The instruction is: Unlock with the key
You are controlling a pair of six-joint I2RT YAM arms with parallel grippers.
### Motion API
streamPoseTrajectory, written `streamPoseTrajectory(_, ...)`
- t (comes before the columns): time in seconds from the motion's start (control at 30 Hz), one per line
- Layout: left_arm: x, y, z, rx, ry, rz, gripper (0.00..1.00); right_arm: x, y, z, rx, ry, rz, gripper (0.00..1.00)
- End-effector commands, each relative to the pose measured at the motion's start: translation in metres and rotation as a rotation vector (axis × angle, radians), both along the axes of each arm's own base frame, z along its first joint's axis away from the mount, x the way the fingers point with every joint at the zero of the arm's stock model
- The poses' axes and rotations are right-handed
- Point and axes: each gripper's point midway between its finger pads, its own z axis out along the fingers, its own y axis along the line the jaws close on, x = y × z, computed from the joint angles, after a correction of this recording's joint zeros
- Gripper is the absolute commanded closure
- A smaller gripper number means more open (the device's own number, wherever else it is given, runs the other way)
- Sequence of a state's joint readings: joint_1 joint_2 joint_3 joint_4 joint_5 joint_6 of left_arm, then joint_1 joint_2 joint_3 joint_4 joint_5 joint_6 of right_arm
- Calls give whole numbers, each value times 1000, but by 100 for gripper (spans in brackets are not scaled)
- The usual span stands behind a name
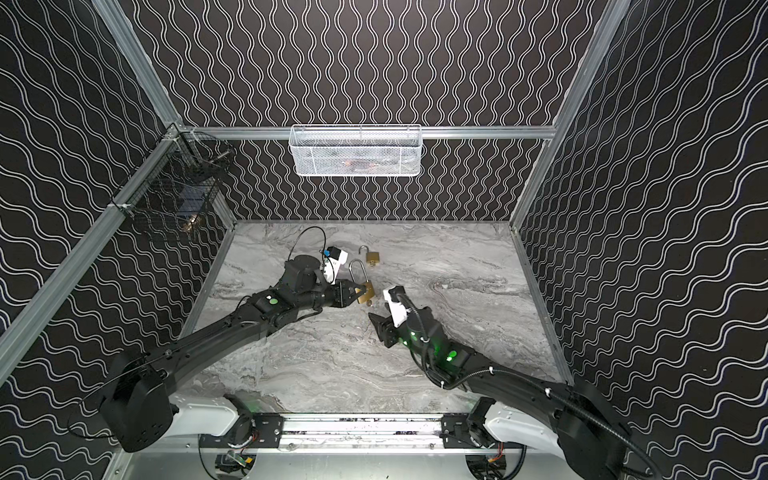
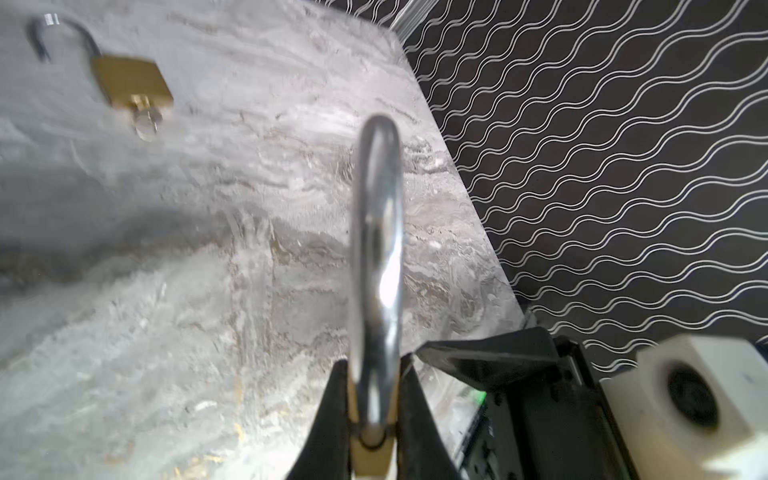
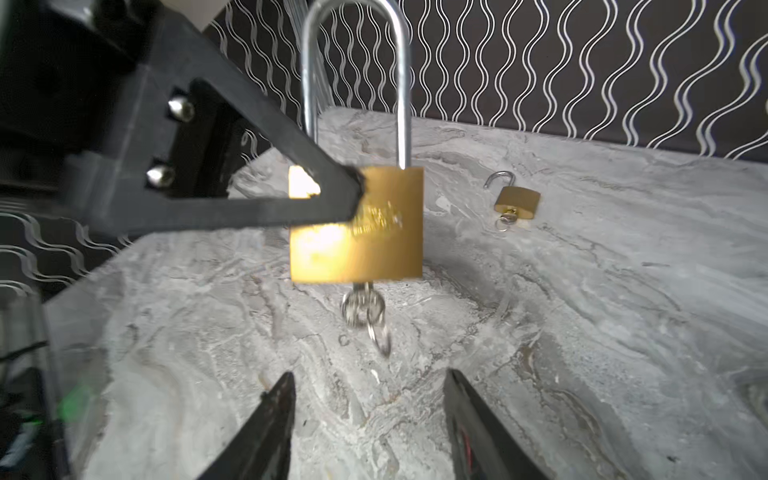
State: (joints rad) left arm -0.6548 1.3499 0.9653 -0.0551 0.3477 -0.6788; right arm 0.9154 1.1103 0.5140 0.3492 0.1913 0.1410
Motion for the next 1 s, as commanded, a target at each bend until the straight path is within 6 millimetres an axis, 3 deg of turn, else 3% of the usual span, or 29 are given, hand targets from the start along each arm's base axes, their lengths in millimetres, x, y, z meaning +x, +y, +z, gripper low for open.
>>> streamPoseTrajectory(0.0,-4,-1,14,-68,37,12,100,14,-6,-5,-119,-46,-105,40)
streamPoseTrajectory(0.17,-8,3,21,-69,21,14,100,19,3,-8,-165,-41,-112,39)
streamPoseTrajectory(0.33,-9,4,22,-69,20,12,100,26,9,-11,-192,-32,-135,46)
streamPoseTrajectory(0.67,-8,6,18,-62,22,26,100,31,20,-3,-212,-62,-121,69)
streamPoseTrajectory(0.97,-3,7,11,-62,42,63,100,29,28,0,-224,-88,-113,64)
